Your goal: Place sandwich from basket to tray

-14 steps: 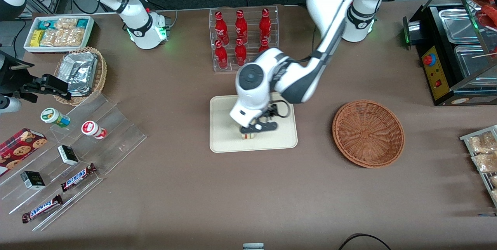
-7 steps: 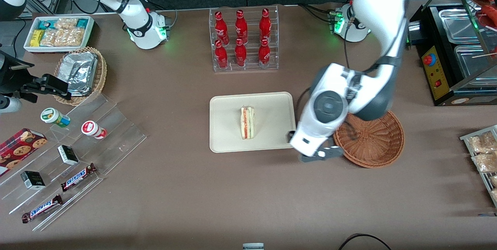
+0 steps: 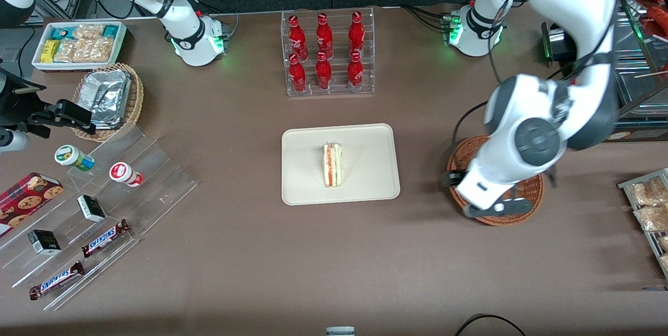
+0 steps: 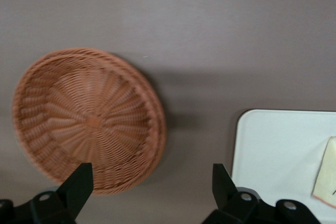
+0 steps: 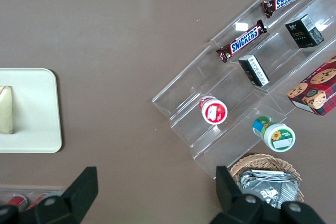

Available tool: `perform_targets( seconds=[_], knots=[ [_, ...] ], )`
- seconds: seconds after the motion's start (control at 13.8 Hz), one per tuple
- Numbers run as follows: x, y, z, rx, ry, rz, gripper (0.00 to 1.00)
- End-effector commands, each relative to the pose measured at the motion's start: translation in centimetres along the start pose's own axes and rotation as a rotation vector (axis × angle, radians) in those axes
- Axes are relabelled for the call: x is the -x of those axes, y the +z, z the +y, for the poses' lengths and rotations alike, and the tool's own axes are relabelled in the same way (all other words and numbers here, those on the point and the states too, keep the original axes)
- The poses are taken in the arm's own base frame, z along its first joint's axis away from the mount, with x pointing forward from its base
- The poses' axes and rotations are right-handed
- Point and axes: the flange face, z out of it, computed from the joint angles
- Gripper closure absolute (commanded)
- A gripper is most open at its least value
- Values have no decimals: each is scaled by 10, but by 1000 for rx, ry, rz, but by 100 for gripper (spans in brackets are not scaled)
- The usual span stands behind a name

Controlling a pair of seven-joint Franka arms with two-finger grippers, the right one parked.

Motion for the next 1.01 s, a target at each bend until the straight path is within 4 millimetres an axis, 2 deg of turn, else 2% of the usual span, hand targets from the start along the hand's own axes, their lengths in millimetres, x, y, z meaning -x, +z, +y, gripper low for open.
perform_targets(
  seconds=[0.0,0.14,0.22,0.43,0.58,0.72,0.94],
  knots=[
    [44,-28,-32,11,-10,-18,0],
    [63,-53,-52,29,54,-51,0],
    [75,-70,-72,28,111,-83,0],
    [106,-114,-121,31,137,-109,0],
    [122,-133,-140,28,120,-125,0],
    [130,-150,-157,29,91,-108,0],
    [133,-156,-178,32,57,-101,0]
  ],
)
